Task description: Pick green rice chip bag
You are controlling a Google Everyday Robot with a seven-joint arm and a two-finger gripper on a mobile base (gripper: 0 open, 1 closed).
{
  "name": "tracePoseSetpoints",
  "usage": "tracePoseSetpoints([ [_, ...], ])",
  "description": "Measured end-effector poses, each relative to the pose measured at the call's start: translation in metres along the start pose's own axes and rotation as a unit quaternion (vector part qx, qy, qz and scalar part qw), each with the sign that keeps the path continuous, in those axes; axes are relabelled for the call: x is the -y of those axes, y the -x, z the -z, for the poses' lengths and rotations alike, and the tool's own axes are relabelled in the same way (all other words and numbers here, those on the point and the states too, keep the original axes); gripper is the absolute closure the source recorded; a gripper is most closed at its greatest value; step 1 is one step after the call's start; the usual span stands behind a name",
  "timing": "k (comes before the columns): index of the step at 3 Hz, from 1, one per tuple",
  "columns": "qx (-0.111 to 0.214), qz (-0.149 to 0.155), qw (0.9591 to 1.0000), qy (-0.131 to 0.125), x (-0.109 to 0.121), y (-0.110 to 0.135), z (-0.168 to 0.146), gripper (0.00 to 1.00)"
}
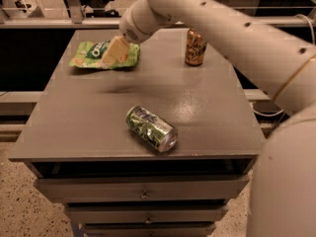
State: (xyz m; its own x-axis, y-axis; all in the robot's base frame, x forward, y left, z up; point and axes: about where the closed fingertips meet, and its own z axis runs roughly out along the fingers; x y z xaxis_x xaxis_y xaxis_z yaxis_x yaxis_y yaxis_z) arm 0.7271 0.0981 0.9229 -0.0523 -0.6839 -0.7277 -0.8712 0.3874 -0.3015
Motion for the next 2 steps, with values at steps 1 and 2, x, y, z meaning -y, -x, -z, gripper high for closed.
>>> tracePoseSetpoints([
  [1, 0.001, -0.011, 0.9999, 0.012, 0.005, -0.002, -0.046, 0.00],
  [2, -0.013, -0.019, 0.9995, 0.020, 0.008, -0.013, -0.076, 0.00],
])
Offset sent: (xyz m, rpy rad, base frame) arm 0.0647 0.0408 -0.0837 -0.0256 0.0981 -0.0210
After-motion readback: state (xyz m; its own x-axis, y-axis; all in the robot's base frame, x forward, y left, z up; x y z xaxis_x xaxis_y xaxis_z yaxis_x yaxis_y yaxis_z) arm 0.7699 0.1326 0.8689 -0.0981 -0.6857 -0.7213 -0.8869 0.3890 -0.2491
